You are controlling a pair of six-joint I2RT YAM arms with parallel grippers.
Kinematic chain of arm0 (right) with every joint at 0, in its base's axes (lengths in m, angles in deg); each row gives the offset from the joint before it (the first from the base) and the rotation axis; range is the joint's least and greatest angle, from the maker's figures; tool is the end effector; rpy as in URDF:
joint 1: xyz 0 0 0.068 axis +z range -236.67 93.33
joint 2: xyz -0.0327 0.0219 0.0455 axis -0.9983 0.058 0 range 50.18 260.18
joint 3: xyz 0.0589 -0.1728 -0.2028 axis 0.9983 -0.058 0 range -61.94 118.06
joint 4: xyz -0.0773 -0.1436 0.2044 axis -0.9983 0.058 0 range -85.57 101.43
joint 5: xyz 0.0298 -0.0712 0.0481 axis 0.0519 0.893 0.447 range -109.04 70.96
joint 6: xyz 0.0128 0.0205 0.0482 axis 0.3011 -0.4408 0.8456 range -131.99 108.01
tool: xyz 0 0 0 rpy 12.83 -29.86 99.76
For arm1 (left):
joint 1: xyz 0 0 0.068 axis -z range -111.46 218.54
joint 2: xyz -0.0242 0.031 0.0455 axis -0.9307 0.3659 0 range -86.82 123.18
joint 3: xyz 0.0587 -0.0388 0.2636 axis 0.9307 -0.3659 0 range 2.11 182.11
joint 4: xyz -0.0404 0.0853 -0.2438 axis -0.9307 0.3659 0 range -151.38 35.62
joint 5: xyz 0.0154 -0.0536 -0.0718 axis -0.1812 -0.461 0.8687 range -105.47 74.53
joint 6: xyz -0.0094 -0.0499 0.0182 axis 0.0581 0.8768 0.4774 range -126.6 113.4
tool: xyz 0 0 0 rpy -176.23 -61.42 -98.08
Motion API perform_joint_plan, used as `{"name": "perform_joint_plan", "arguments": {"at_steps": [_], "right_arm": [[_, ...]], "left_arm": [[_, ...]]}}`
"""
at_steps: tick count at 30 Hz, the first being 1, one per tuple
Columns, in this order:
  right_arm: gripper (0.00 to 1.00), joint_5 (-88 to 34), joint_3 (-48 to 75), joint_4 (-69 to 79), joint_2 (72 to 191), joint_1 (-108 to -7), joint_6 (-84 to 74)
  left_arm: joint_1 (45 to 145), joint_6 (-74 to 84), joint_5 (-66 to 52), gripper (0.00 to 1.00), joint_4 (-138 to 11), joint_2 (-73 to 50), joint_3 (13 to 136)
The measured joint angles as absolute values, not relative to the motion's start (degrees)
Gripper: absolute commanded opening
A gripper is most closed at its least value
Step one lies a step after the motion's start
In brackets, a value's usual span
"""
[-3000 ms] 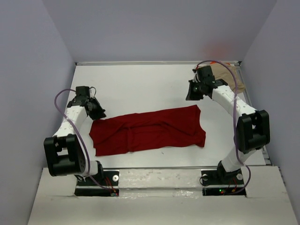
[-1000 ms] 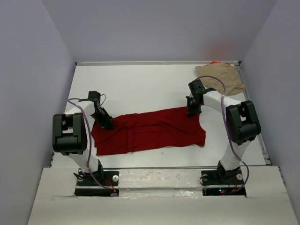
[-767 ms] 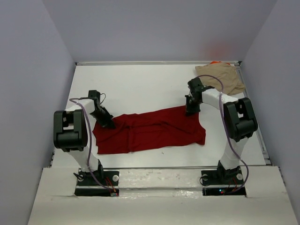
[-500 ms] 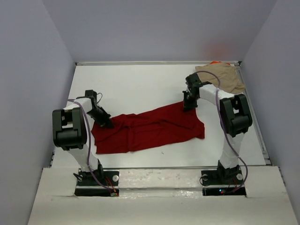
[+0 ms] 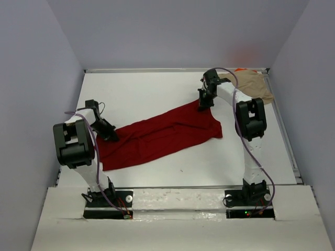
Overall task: Fold and stack the t-shirts
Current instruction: Fold the tshirt
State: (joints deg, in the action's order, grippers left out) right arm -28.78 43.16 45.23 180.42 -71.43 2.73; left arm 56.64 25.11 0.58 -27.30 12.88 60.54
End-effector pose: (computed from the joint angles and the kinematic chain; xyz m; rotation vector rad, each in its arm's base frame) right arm 0.4638 0.1327 0.1657 -0.0627 2.7547 0.3786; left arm 0.3108 0.0553 0.1526 -1.0291 2.7142 -0.4673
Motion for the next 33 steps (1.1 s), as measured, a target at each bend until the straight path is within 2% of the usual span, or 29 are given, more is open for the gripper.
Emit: {"name": "perform_joint_plan", "arguments": {"at_steps": [15, 16, 17, 24, 29, 33], "right_arm": [[0.01, -31.05, 63.1, 54.58, 191.28, -73.13, -1.86], [0.06, -31.01, 63.27, 54.61, 191.32, -73.2, -2.4], [0.19, -31.01, 63.27, 54.63, 191.32, -73.22, -2.91], [0.43, -30.09, 58.22, 51.33, 186.99, -73.44, -5.33], [0.49, -30.81, 57.17, 49.93, 183.32, -73.94, -6.32], [0.5, -33.37, 57.15, 49.36, 180.33, -73.96, -7.04]], "left_arm": [[56.9, 24.71, -0.33, 0.0, -27.1, 18.26, 67.99], [56.92, 24.54, -0.53, 0.0, -27.47, 18.26, 68.04], [56.99, 24.32, -0.84, 0.0, -27.8, 18.22, 68.1], [58.32, 22.97, -7.92, 0.0, -29.74, 14.76, 68.13], [58.47, 22.27, -11.44, 0.0, -29.9, 12.05, 68.56], [59.09, 22.16, -12.97, 0.0, -29.96, 11.88, 68.61]]}}
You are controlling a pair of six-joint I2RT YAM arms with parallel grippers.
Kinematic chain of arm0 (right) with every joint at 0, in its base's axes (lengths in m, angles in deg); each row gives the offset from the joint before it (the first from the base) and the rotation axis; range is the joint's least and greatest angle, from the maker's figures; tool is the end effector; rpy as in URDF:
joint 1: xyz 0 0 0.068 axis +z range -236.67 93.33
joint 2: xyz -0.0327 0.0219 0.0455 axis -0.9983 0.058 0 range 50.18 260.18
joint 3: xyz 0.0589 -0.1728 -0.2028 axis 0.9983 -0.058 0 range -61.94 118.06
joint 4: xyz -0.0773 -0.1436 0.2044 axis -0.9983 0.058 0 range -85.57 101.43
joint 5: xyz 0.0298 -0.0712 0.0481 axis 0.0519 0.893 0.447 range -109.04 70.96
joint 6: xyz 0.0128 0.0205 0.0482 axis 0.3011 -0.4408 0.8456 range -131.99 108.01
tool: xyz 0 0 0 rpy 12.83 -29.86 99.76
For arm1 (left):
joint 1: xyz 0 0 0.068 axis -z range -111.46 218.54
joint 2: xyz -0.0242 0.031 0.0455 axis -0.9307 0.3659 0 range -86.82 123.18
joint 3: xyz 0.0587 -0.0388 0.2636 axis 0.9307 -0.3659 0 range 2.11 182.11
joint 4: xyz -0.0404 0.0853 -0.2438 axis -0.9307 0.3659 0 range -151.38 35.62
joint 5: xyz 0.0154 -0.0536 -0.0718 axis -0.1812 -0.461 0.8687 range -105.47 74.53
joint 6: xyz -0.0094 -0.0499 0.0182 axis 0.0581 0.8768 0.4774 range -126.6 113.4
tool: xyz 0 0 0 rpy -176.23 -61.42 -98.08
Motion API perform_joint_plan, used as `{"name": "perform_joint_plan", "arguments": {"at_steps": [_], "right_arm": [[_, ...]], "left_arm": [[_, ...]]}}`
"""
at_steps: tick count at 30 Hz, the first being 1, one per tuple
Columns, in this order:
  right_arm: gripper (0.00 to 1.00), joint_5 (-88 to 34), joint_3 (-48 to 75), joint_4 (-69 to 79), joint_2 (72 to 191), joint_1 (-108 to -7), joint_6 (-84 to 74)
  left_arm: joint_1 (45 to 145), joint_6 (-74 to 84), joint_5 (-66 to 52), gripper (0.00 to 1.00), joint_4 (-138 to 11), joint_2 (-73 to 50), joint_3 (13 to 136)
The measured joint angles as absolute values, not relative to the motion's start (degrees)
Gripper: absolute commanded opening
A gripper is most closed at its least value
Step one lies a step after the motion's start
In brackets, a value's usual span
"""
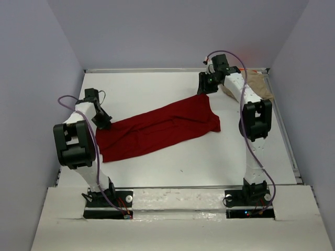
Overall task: Fold and stack the t-shirts
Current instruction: Fold the tshirt
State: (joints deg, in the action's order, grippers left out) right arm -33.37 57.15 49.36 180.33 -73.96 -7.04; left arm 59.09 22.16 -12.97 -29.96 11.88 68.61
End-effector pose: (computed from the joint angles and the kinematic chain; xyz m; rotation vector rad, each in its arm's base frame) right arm 0.4886 0.1193 0.2373 -0.2715 2.5464 0.4381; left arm 0.3434 0.0555 0.1965 -0.8674 2.5466 -0.1637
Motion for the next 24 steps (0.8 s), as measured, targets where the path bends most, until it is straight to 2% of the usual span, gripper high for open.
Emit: {"name": "perform_joint_plan", "arguments": {"at_steps": [7, 15, 24], "right_arm": [[0.49, -44.75, 57.24, 48.33, 180.46, -72.5, -7.19], [0.49, -46.74, 60.32, 50.56, 189.77, -66.64, -7.37], [0.49, -46.85, 65.96, 52.44, 193.51, -67.32, -8.07]], "left_arm": [[63.28, 21.28, -15.79, 0.0, -29.33, 11.85, 70.84], [66.52, 19.36, -14.8, 0.0, -29.42, 11.68, 72.72], [66.52, 17.87, -13.32, 0.0, -29.48, 7.46, 72.72]]}}
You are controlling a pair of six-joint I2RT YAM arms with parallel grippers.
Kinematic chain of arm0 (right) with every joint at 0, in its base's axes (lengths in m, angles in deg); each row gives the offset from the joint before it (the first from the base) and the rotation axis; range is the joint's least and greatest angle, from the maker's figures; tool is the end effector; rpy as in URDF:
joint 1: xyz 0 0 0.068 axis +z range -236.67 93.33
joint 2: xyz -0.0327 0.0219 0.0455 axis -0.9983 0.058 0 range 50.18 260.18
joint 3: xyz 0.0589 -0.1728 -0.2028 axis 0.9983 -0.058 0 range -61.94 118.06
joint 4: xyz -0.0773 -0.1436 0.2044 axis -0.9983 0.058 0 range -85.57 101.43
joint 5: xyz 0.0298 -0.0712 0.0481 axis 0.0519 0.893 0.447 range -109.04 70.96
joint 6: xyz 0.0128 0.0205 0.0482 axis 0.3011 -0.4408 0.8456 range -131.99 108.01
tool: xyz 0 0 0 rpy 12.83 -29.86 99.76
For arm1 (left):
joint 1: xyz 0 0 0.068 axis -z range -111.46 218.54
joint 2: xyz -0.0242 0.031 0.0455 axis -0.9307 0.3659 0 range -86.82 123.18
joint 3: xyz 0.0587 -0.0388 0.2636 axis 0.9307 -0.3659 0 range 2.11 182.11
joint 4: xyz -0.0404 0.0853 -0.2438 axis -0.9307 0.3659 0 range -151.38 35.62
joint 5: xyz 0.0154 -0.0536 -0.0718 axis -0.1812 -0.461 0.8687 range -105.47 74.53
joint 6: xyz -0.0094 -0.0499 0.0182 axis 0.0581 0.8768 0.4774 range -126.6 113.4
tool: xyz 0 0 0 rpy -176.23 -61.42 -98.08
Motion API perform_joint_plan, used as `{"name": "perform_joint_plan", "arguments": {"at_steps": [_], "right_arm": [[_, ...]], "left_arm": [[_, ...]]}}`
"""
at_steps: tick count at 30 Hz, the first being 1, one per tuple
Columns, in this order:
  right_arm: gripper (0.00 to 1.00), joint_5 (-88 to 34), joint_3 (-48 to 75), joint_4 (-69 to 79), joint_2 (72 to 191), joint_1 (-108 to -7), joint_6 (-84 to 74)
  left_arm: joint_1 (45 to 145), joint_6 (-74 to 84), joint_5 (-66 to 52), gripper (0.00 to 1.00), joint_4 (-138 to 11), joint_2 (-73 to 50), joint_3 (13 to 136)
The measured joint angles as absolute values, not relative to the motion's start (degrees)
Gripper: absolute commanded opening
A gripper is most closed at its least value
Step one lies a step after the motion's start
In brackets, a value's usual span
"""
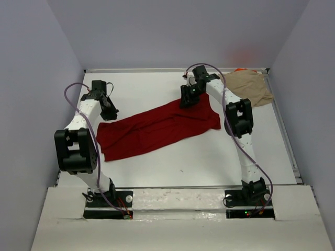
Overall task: Fold and stack the t-shirts
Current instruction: Fold the tshirt
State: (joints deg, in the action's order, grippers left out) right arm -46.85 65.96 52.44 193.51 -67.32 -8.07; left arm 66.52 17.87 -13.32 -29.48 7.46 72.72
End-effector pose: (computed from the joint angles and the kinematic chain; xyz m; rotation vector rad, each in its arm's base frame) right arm 0.4956 0.1917 0.1695 -0.5156 2.6371 0.7782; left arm 0.3499 0.0109 0.2430 -0.5701 2.4875 -0.2009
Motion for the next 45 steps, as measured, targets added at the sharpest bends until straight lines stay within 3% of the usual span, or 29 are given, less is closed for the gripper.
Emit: {"name": "perform_joint_plan", "arguments": {"at_steps": [22, 38, 43, 45], "right_arm": [[0.49, -37.28, 66.57, 52.18, 188.83, -67.56, -9.88], [0.47, -39.75, 72.14, 52.01, 196.2, -67.93, -12.44], [0.38, -40.58, 72.87, 52.14, 196.81, -68.28, -12.37], [0.25, -40.56, 73.11, 52.18, 196.94, -68.28, -12.31]], "left_arm": [[67.81, 17.26, -9.84, 0.0, -32.37, 8.36, 71.08], [68.09, 17.26, -9.01, 0.0, -32.41, 8.69, 71.01], [68.09, 17.28, -8.62, 0.0, -32.45, 8.69, 70.51], [68.09, 17.3, -8.51, 0.0, -32.45, 8.69, 70.09]]}}
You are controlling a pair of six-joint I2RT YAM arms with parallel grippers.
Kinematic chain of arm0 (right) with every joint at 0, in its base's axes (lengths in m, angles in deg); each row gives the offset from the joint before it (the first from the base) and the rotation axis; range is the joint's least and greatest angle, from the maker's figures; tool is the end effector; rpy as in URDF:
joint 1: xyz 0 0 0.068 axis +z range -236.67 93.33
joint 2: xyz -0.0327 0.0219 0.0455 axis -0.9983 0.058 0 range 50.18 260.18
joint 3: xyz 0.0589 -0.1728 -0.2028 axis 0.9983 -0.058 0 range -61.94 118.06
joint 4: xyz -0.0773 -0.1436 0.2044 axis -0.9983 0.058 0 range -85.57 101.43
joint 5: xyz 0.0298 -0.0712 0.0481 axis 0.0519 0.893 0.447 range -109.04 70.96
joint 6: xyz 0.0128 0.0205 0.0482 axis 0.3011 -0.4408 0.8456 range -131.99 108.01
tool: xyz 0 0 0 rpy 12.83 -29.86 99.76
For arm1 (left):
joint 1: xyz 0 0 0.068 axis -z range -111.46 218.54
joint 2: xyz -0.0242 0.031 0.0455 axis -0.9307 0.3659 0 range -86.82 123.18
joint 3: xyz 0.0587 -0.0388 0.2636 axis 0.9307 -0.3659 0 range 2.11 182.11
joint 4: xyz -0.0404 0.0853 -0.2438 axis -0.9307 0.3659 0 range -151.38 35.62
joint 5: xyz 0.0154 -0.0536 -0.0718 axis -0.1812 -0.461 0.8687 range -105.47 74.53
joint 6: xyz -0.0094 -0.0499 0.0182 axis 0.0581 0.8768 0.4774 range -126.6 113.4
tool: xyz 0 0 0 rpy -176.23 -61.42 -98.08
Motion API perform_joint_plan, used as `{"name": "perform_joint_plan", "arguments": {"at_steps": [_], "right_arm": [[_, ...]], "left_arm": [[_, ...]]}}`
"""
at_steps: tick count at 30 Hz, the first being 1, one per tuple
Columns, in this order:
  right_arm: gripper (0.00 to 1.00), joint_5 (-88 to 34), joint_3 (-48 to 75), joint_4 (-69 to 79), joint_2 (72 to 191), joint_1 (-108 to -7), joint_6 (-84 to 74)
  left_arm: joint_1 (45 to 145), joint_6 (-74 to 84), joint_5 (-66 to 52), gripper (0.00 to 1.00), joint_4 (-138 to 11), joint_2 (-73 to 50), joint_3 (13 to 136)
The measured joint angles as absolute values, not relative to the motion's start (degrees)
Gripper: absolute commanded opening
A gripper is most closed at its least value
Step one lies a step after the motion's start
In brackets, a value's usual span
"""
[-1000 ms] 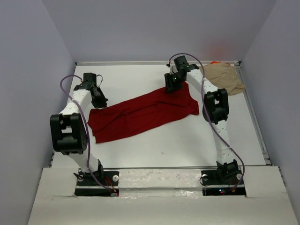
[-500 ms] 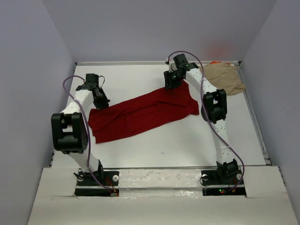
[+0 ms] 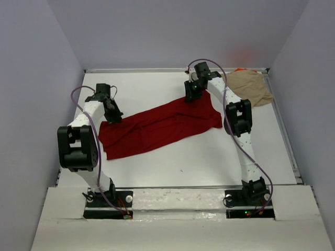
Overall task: Fold and stack the t-shirts
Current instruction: Fold the tshirt
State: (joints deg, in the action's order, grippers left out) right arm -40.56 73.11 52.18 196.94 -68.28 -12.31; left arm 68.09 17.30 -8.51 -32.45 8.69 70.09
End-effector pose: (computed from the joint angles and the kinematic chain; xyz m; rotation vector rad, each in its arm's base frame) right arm 0.5153 0.1852 0.1750 -0.5583 2.5544 0.6021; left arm 0.3507 -0.0017 0.2251 -0.4969 2.5273 -0.3111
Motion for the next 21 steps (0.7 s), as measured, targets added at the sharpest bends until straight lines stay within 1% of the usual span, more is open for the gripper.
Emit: {"name": "perform_joint_plan", "arguments": {"at_steps": [2, 3, 5, 17, 21], "right_arm": [[0.16, -40.45, 73.13, 52.2, 196.94, -68.33, -12.15], [0.08, -40.36, 73.13, 52.25, 196.96, -68.33, -12.17], [0.0, -40.16, 73.13, 52.29, 196.96, -68.33, -12.13], [0.0, -38.66, 72.87, 52.36, 196.96, -68.33, -12.02], [0.0, -37.37, 69.26, 50.87, 195.21, -68.33, -11.06]], "left_arm": [[68.09, 17.3, -8.42, 0.0, -32.37, 8.69, 69.94], [68.09, 17.3, -8.4, 0.0, -32.43, 8.69, 69.94], [68.09, 17.3, -8.4, 0.0, -32.48, 8.69, 69.94], [70.21, 17.44, -8.01, 0.0, -33.35, 8.69, 68.48], [70.45, 17.7, -7.94, 0.0, -33.55, 8.69, 68.1]]}}
